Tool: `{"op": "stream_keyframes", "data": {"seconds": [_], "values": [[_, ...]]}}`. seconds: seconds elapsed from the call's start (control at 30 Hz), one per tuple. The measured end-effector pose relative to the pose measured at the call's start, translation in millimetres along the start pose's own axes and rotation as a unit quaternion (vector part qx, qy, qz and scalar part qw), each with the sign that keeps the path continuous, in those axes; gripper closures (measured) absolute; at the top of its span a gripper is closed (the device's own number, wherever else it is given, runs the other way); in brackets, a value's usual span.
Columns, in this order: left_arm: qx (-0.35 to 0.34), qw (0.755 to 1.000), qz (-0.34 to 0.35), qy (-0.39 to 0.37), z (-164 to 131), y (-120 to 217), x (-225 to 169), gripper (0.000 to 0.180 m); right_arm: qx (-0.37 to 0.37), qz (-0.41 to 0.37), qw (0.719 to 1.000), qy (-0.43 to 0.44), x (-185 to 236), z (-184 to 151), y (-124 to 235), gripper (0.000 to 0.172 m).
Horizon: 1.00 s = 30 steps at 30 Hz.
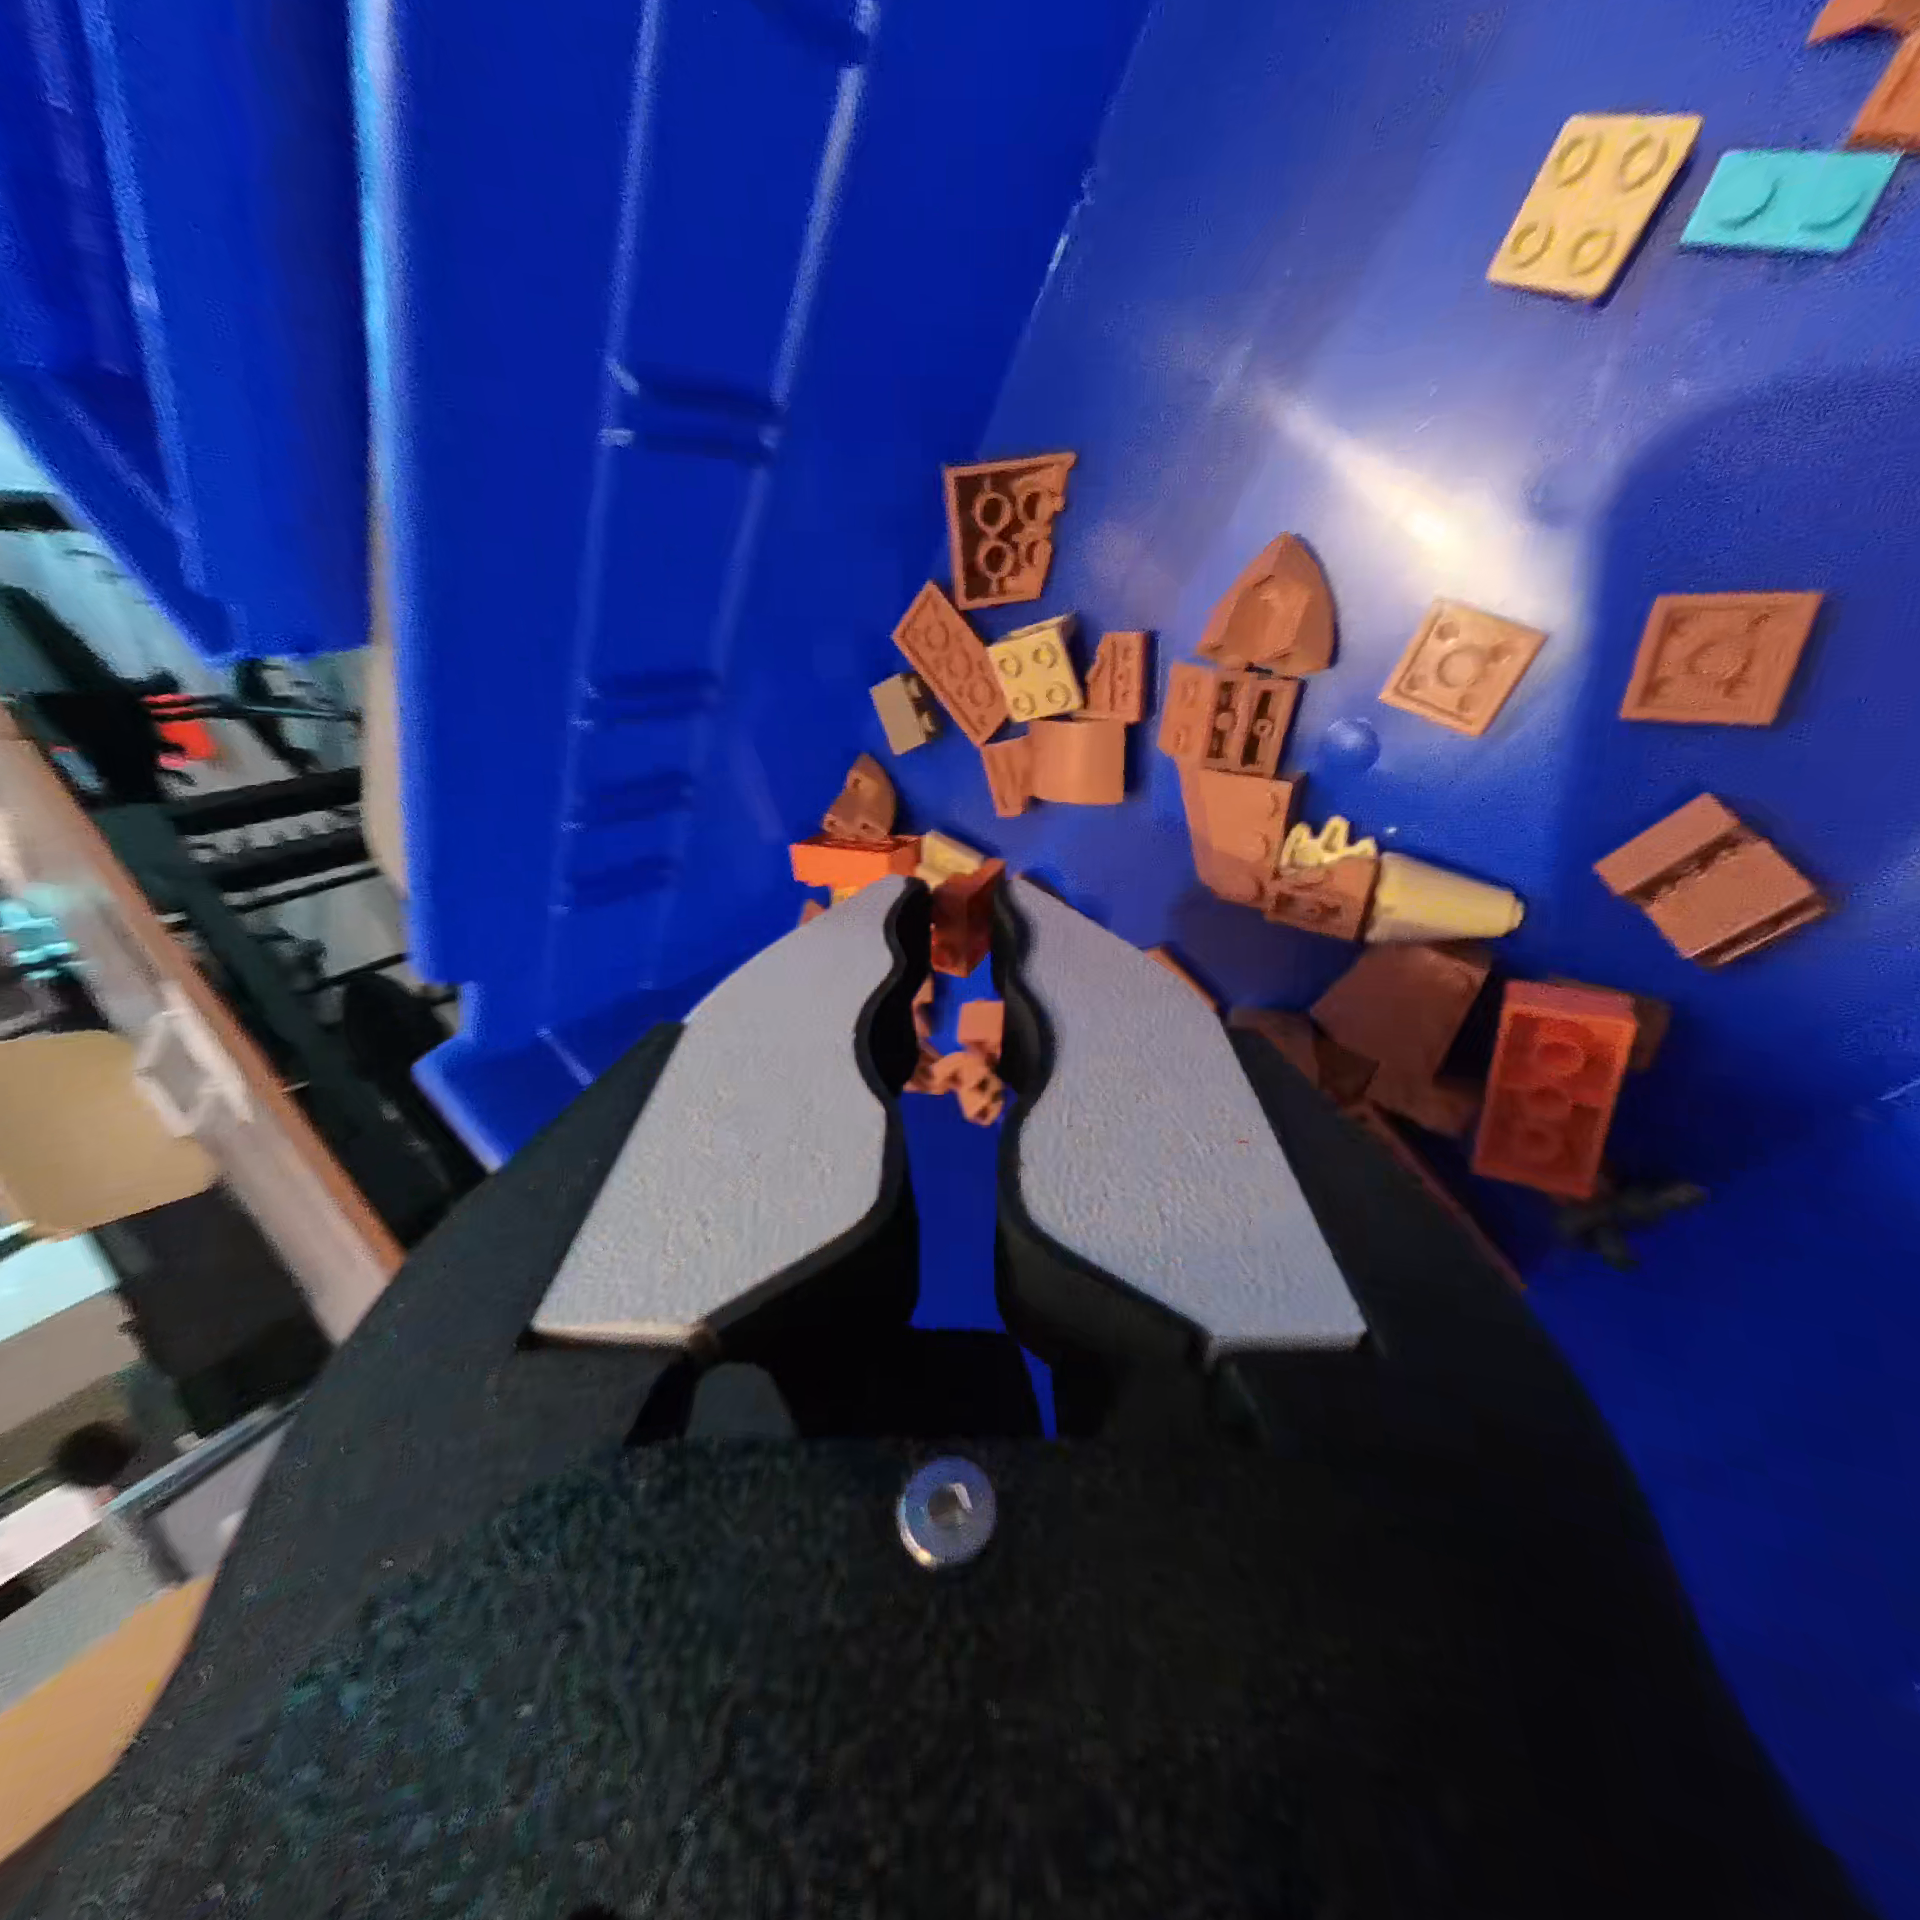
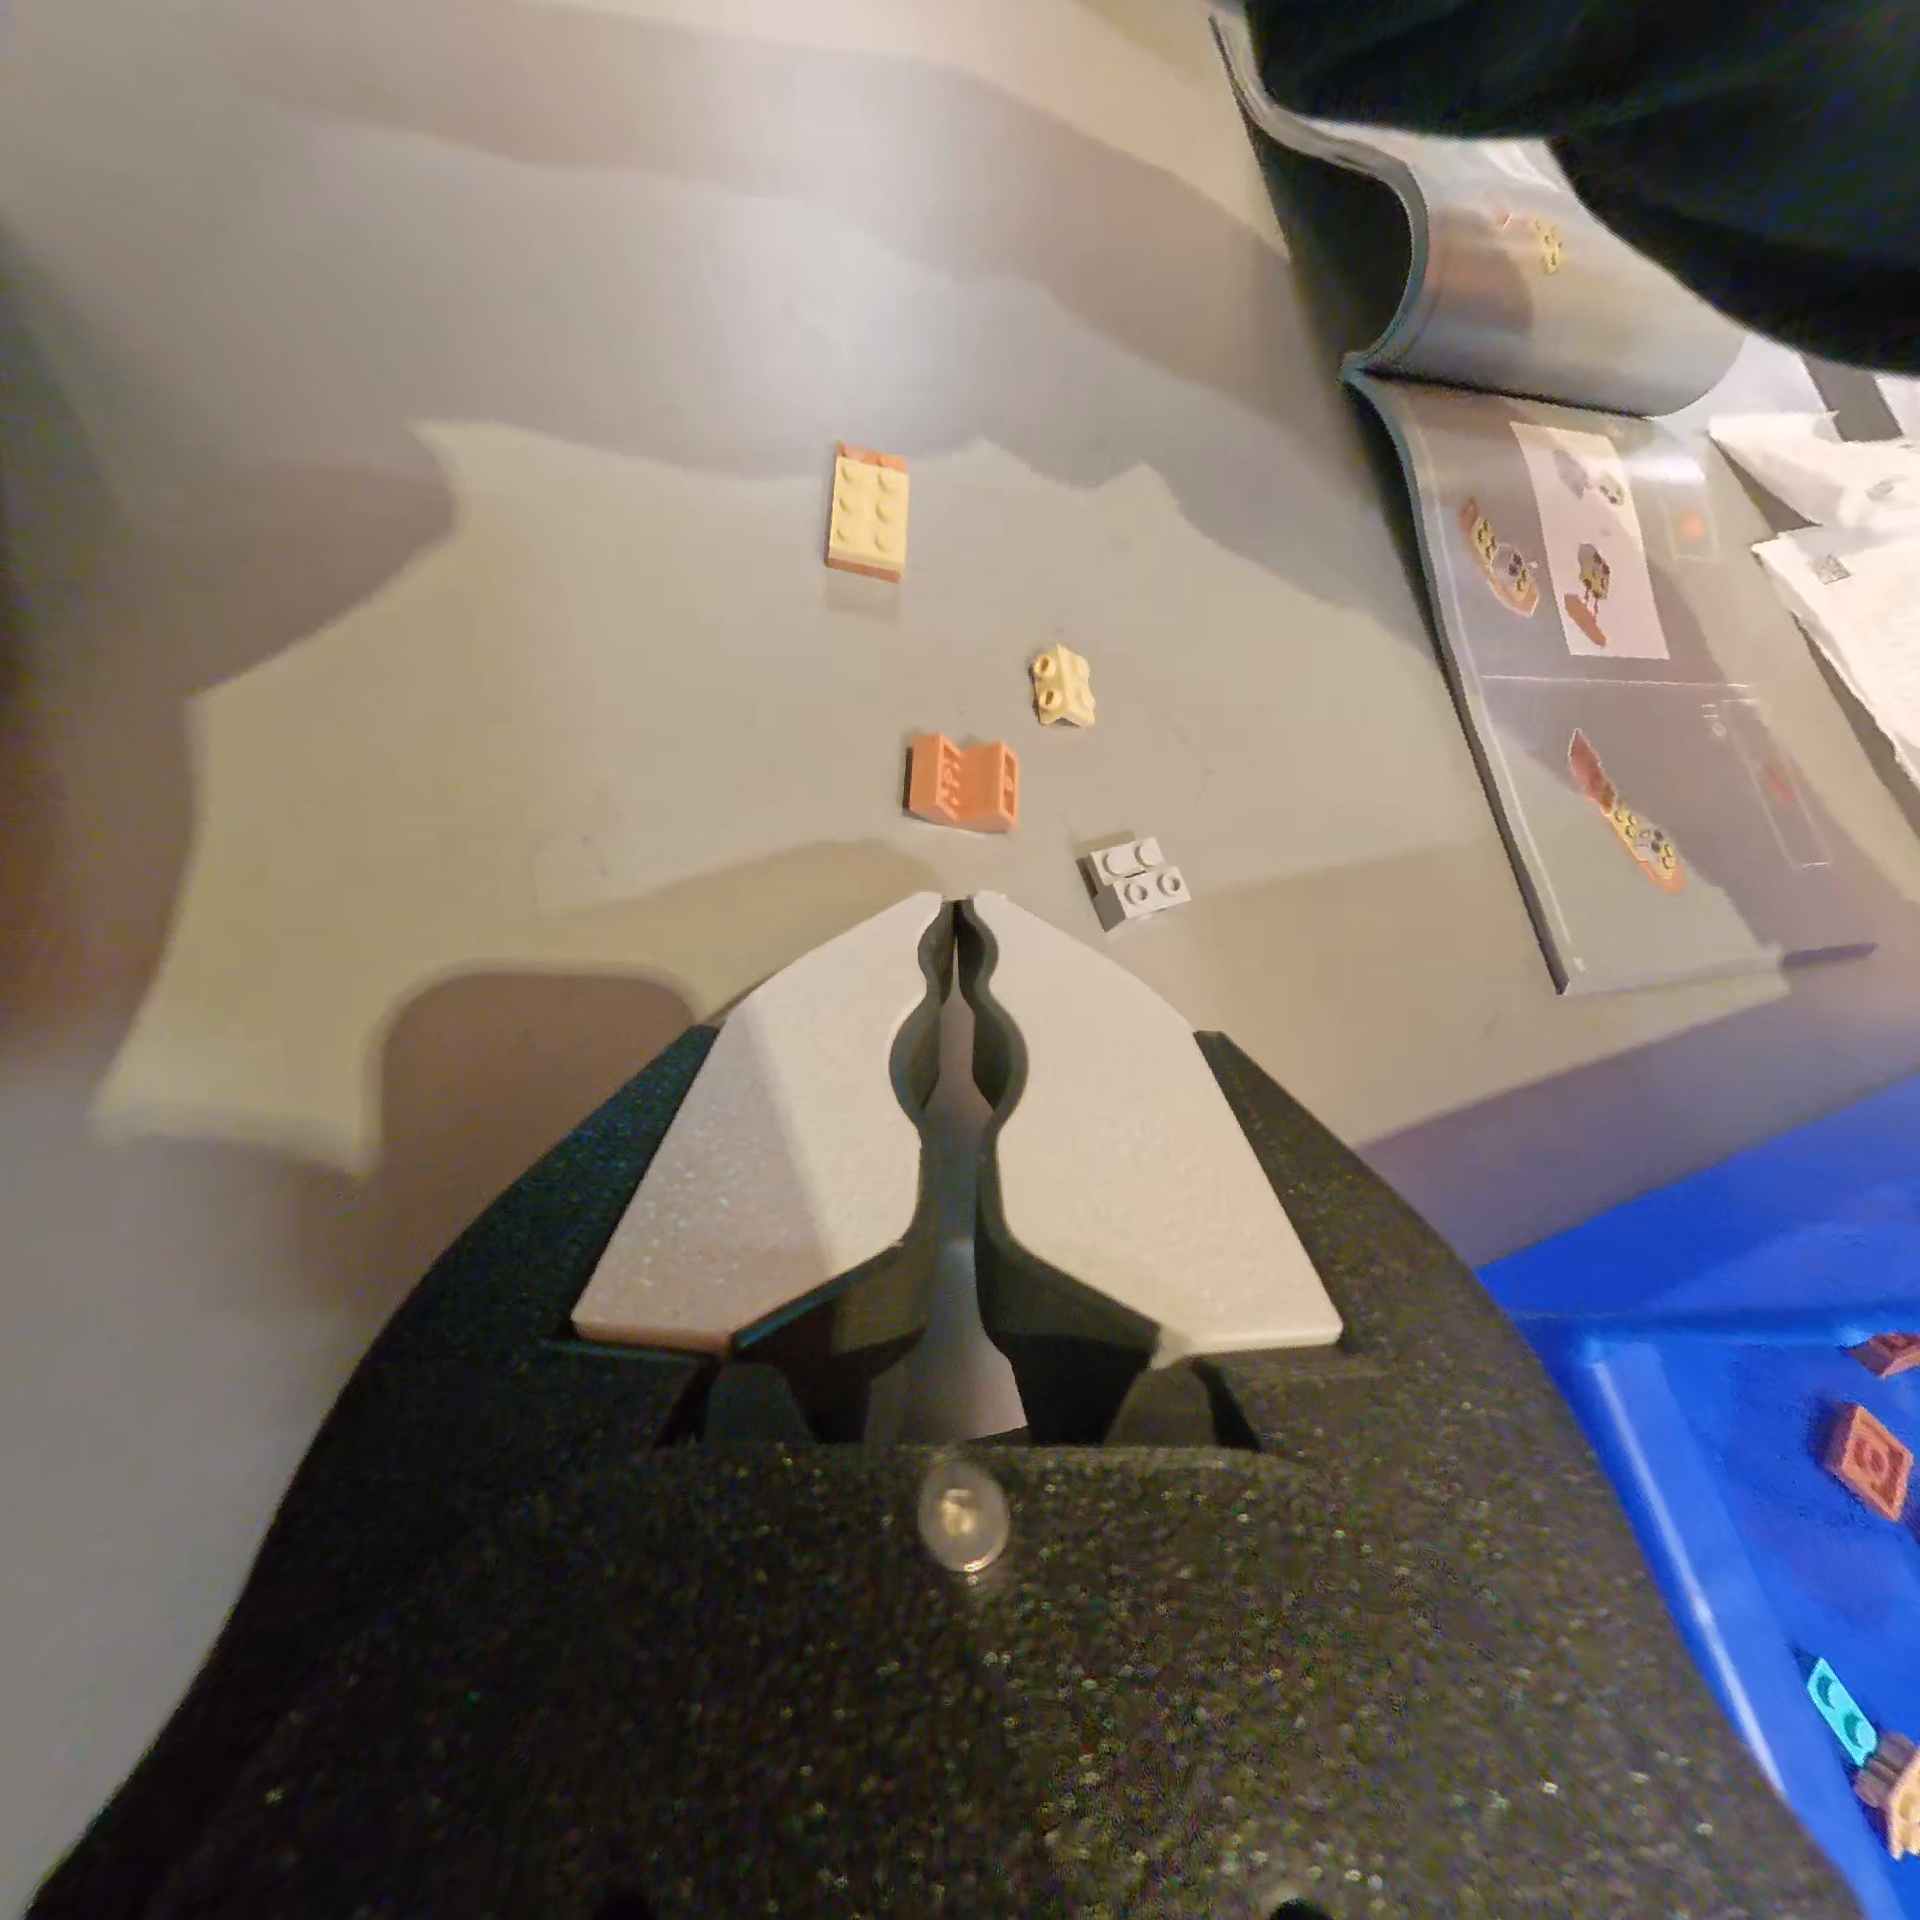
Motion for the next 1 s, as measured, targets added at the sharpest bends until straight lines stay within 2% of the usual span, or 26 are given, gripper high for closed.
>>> {"op": "stream_keyframes", "data": {"seconds": [0.3,0.5,0.63,0.7,0.8,1.0], "values": [[0.027,0.988,-0.118,0.096,-4.8,-17.5,-13.2,0.168,0.0,0.001,1.0,0.0,0.1,-0.3,0.3,0.172],[0.037,0.985,-0.121,0.118,-8.9,-15.8,-15.3,0.159,0.001,0.001,1.0,0.002,0.3,-0.3,0.2,0.172],[0.044,0.982,-0.115,0.146,-12.1,4.9,-14.5,0.158,0.001,0.002,1.0,0.002,0.3,-0.5,0.3,0.172],[0.065,0.978,-0.117,0.161,-16.8,18.4,-13.9,0.157,0.002,0.002,1.0,0.003,0.4,-0.5,0.1,0.172],[0.134,0.964,-0.14,0.183,-28.5,33.1,-17.0,0.157,0.003,0.002,1.0,0.004,0.5,-0.6,-0.3,0.172],[0.226,0.937,-0.19,0.185,-39.7,29.2,-23.2,0.159,0.004,0.002,1.0,0.006,0.7,-0.9,-0.4,0.172]]}}
Point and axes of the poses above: each gripper's, where its closed fingertips meet, y back along the fingers, z out of its top, x = y × z across the jaws, the point moved 6 cm from there along y, back along the fingers, and after that the axes turned 14 degrees about -x, right-handed, at the moved point
